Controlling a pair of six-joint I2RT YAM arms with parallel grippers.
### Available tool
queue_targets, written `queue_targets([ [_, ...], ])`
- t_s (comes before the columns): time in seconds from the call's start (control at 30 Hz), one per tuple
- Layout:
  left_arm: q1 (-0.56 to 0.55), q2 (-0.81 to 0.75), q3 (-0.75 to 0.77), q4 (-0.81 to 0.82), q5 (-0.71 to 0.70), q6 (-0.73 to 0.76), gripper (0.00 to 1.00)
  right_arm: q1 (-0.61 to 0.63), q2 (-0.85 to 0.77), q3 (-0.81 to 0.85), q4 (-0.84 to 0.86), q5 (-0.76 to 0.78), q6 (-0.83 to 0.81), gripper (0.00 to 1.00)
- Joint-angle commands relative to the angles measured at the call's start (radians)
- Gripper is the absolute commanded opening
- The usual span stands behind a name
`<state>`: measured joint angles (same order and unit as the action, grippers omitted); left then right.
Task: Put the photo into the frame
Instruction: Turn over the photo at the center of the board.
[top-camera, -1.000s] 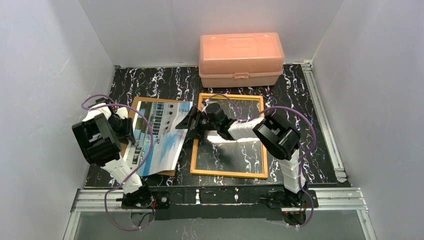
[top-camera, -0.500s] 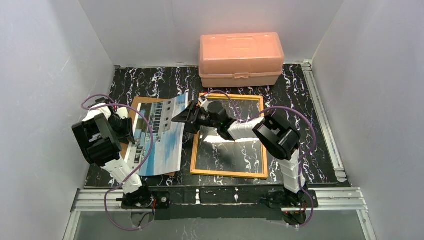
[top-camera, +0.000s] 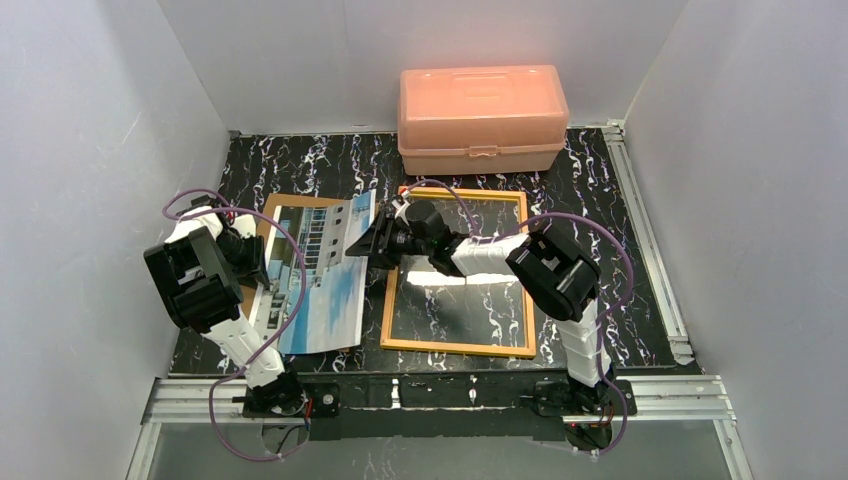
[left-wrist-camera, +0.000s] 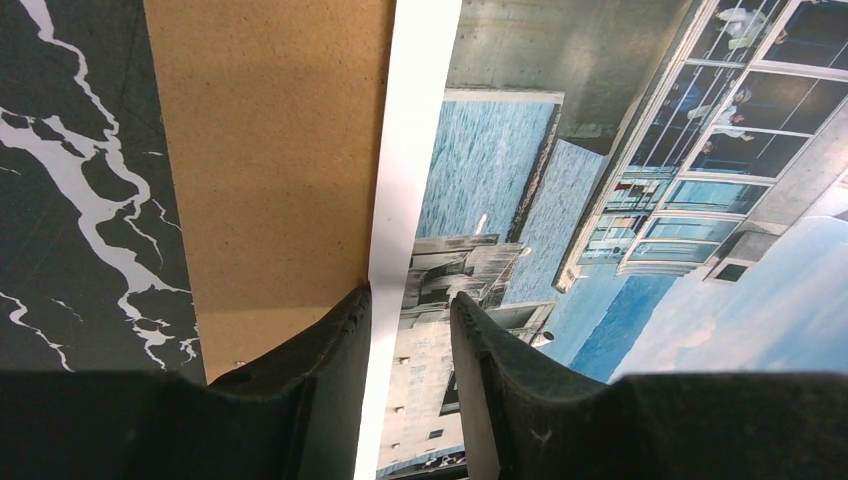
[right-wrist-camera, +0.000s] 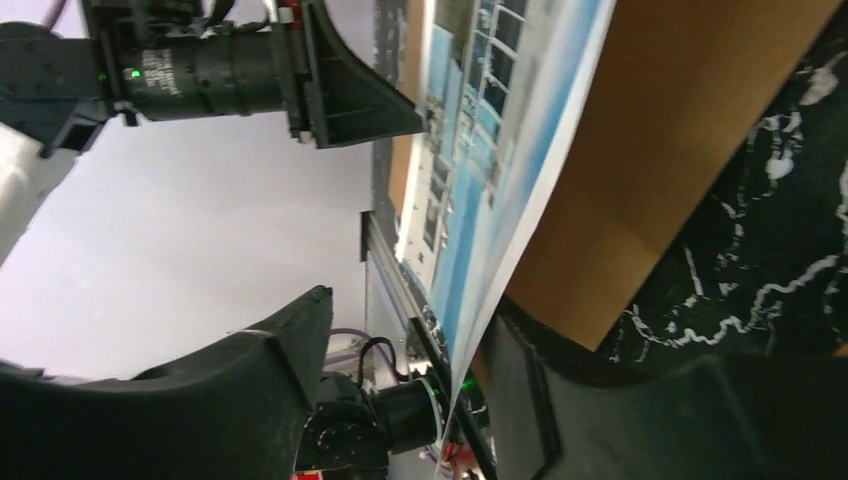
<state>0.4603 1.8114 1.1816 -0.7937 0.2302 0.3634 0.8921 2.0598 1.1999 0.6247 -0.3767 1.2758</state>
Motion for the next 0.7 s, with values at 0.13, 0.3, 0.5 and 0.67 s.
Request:
queue_targets([
  [0.13, -0.009, 0.003, 0.004, -0.062, 0.029, 0.007, 0.33, 0.007, -0.051, 0.121, -0.298, 0.054, -0.213, 0.27],
  [0.3, -0.008, -0.024, 0.041, -0.111, 0.054, 0.006, 0.35, 0.007, -0.052, 0.170, -0.374, 0.067, -0.260, 0.08],
  [0.5, -0.008, -0.078, 0.173, -0.233, 0.119, -0.001, 0.47, 0.008, -0.113, 0.296, -0.602, 0.139, -0.428, 0.01],
  [0.67, -0.008, -0.140, 0.385, -0.389, 0.259, -0.029, 0.60, 0.022, -0.204, 0.448, -0.857, 0.268, -0.617, 0.01],
])
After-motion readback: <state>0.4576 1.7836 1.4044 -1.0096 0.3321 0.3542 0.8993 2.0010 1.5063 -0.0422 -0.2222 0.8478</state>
